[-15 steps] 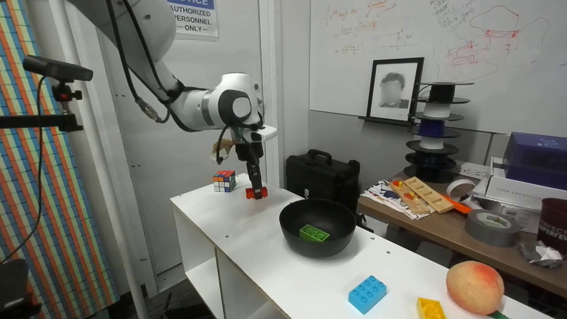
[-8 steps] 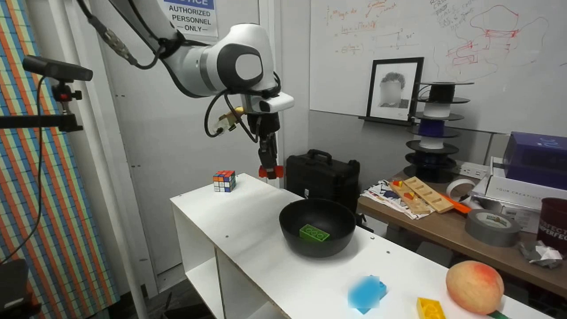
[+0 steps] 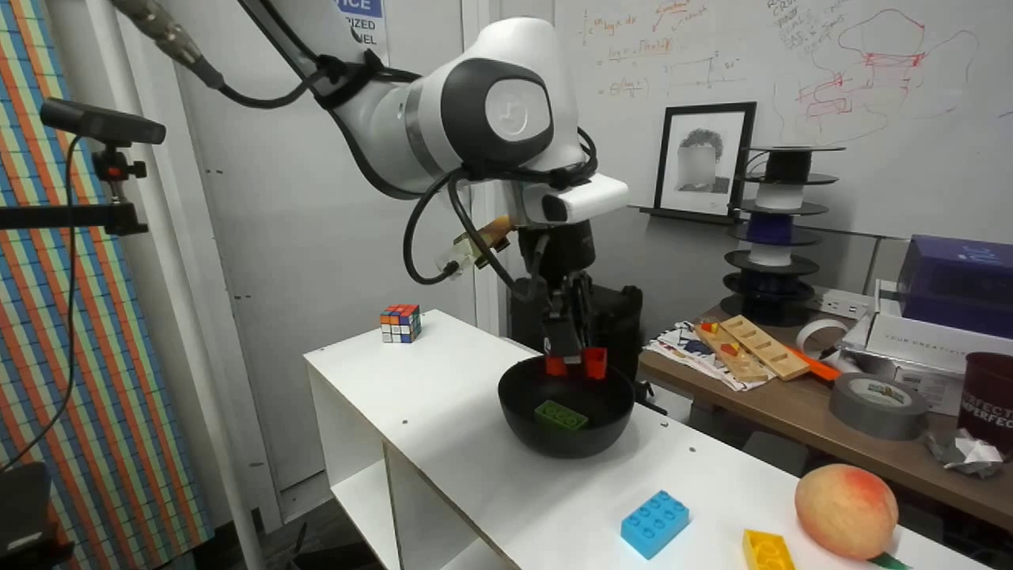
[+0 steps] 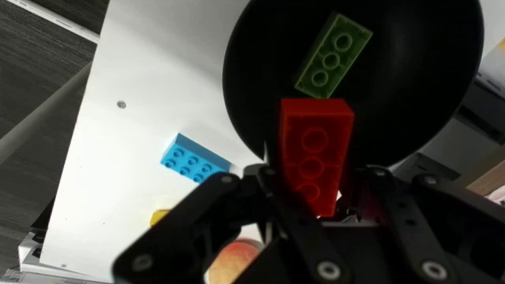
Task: Pick up the green, yellow, blue and red objects and put them in the bowl
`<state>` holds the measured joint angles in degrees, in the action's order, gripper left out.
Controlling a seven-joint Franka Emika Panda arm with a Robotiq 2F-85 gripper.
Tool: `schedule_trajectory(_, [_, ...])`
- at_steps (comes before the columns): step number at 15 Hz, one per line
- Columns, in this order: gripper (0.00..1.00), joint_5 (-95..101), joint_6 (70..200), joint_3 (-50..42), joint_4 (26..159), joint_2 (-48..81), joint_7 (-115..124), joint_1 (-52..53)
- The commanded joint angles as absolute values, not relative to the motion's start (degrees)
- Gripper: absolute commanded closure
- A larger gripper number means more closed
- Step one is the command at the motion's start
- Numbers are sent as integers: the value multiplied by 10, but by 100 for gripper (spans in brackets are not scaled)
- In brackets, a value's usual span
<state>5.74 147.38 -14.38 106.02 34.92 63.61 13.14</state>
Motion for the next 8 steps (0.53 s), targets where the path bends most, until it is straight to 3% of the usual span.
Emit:
schedule_trajectory(1, [32, 70, 1510, -147, 1067, 340, 662, 131])
schedule_trajectory(5, [0, 32, 1559, -111, 1098, 301, 640, 115])
schedule_trajectory(8, [0, 0, 1584, -85, 1135, 267, 615, 98])
